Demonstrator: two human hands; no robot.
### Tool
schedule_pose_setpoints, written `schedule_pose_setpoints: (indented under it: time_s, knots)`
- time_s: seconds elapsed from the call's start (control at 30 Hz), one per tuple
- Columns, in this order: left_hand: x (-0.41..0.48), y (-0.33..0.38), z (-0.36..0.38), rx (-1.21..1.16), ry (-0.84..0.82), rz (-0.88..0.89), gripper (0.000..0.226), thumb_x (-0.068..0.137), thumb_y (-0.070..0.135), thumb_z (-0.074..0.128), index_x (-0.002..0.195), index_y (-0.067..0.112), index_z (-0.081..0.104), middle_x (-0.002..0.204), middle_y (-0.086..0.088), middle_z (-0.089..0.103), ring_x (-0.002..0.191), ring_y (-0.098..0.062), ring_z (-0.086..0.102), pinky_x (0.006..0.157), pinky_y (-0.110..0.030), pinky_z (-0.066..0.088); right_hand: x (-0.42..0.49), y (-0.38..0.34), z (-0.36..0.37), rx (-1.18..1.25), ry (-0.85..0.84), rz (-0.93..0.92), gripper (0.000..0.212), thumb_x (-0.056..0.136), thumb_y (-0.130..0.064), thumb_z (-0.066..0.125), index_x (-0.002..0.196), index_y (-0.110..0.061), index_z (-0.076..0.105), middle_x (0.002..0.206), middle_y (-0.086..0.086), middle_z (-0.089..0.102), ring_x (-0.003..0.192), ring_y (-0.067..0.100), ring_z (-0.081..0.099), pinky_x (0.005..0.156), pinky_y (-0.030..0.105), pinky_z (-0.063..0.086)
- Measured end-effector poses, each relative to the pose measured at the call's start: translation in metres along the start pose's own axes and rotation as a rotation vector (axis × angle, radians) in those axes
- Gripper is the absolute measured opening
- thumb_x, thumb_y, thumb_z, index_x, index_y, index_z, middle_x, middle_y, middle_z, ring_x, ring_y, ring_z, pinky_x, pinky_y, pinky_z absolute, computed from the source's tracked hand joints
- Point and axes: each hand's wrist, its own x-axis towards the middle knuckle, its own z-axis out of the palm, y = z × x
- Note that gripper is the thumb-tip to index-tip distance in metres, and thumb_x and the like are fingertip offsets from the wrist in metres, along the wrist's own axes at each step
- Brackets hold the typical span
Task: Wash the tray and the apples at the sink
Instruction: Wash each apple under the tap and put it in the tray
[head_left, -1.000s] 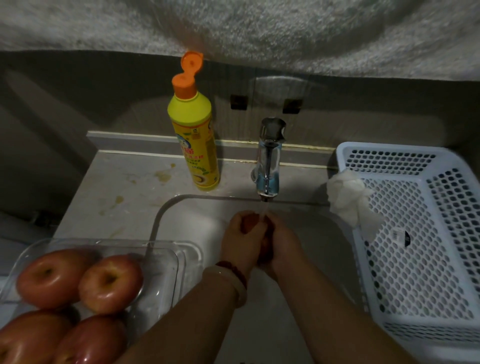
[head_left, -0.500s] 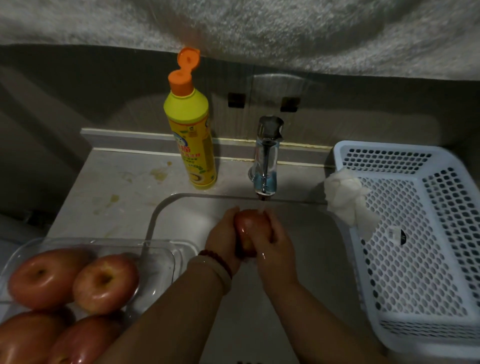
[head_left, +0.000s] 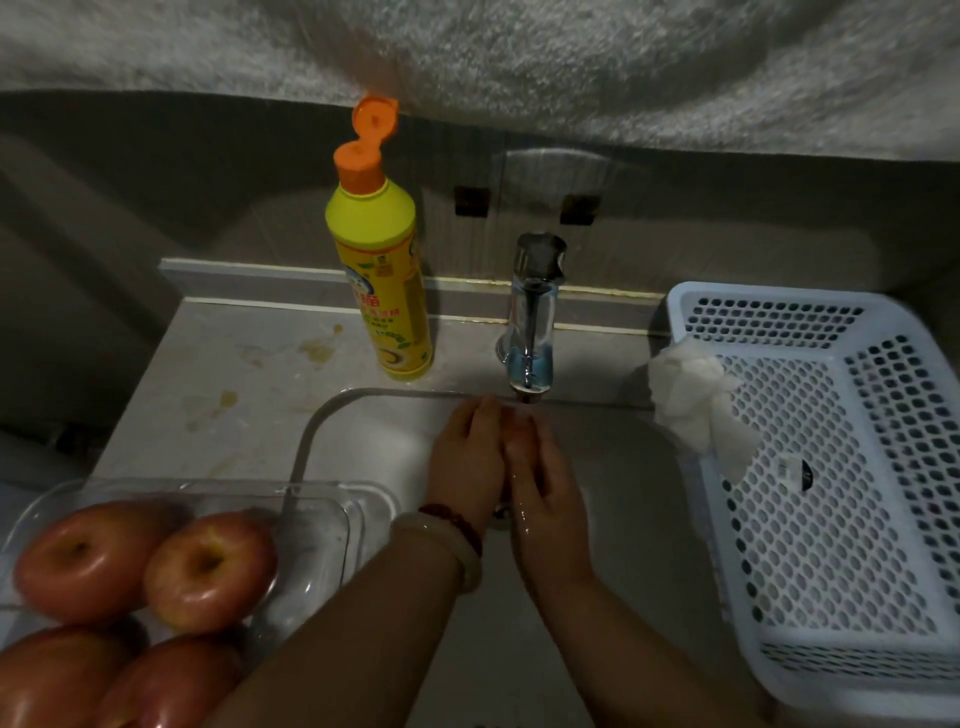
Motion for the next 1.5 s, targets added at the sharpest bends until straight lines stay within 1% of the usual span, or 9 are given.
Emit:
schedule_pose_setpoints:
  time_s: [0.23,0.37,0.53,0.77,0.87,1.07,1.17,1.33,1.5]
  knots:
    - [-0.023,-0.032,0.001,0.437,-0.122,0.386,0.053,0.091,0.048,0.038,0.135,0.020,0.047,0.131,0.001,0.037,0.111,-0.005,0.044,0.093,0.000,0.025,0.030,-0.019,-0.006,0.361,-0.026,0.520,0.030,0.097,-0.032,0.050,0.086,-0.015,0.072,0.084,0.006,0.073,0.084,0.020,0.069,0.077,0.034,0.053]
    - [-0.002,-0.010,-0.001,0.241,-0.092,0.160,0.021,0.096,0.031,0.048,0.108,0.022,0.064,0.104,0.002,0.065,0.092,-0.006,0.059,0.087,-0.010,0.043,0.025,-0.008,0.001,-0.037,0.008,0.251,0.025,0.100,-0.040,0.042,0.105,-0.029,0.065,0.101,-0.003,0.069,0.096,0.015,0.065,0.089,0.041,0.053]
    - [0.001,-0.002,-0.007,-0.154,-0.134,-0.227,0.040,0.097,0.037,0.044,0.073,0.023,0.073,0.076,-0.001,0.072,0.078,-0.017,0.069,0.073,-0.032,0.056,0.008,0.009,0.002,-0.228,-0.086,-0.136,0.033,0.095,-0.042,0.049,0.126,-0.031,0.059,0.135,-0.003,0.053,0.124,0.009,0.051,0.106,0.026,0.041]
    - [-0.021,-0.025,-0.002,0.315,-0.122,0.182,0.026,0.094,0.043,0.050,0.120,0.040,0.050,0.121,0.002,0.058,0.110,-0.013,0.058,0.098,-0.034,0.047,0.030,-0.023,-0.005,0.391,-0.098,0.522,0.037,0.095,-0.027,0.052,0.072,-0.015,0.078,0.079,0.008,0.074,0.076,0.020,0.072,0.072,0.035,0.055]
    - [-0.022,-0.018,0.000,0.287,-0.045,0.271,0.017,0.095,0.036,0.052,0.111,0.041,0.051,0.119,0.004,0.058,0.108,-0.010,0.056,0.096,-0.027,0.044,0.028,-0.024,-0.001,0.229,-0.076,0.411,0.041,0.098,-0.023,0.046,0.071,-0.019,0.076,0.077,0.003,0.074,0.074,0.015,0.071,0.067,0.028,0.052]
    - [-0.005,0.010,-0.001,0.060,-0.191,-0.184,0.026,0.097,0.027,0.048,0.083,0.018,0.068,0.091,-0.009,0.071,0.091,-0.026,0.067,0.086,-0.043,0.055,0.007,0.012,-0.005,-0.192,-0.010,-0.225,0.032,0.095,-0.039,0.040,0.114,-0.022,0.059,0.111,-0.001,0.063,0.104,0.002,0.059,0.091,0.014,0.043]
    - [-0.011,0.006,0.004,0.301,-0.106,0.118,0.018,0.098,0.025,0.048,0.092,0.020,0.064,0.085,0.007,0.064,0.079,0.000,0.058,0.077,-0.016,0.045,0.011,0.000,-0.001,-0.008,0.044,-0.064,0.034,0.092,-0.043,0.042,0.105,-0.021,0.064,0.103,0.001,0.068,0.098,0.008,0.063,0.089,0.022,0.047]
    - [-0.023,-0.017,0.001,0.457,-0.050,0.439,0.040,0.088,0.048,0.042,0.113,0.021,0.058,0.111,0.003,0.053,0.099,-0.003,0.048,0.089,-0.007,0.035,0.037,-0.025,-0.007,0.424,-0.092,0.557,0.029,0.096,-0.024,0.048,0.078,-0.014,0.069,0.073,0.004,0.072,0.068,0.012,0.069,0.065,0.026,0.051]
    - [-0.002,0.004,-0.002,0.334,-0.046,0.067,0.017,0.099,0.027,0.045,0.098,0.023,0.062,0.104,0.007,0.063,0.098,-0.012,0.056,0.087,-0.018,0.039,0.021,-0.012,0.006,0.092,-0.062,0.268,0.027,0.098,-0.034,0.044,0.105,-0.025,0.068,0.105,0.002,0.070,0.100,0.016,0.066,0.086,0.033,0.054]
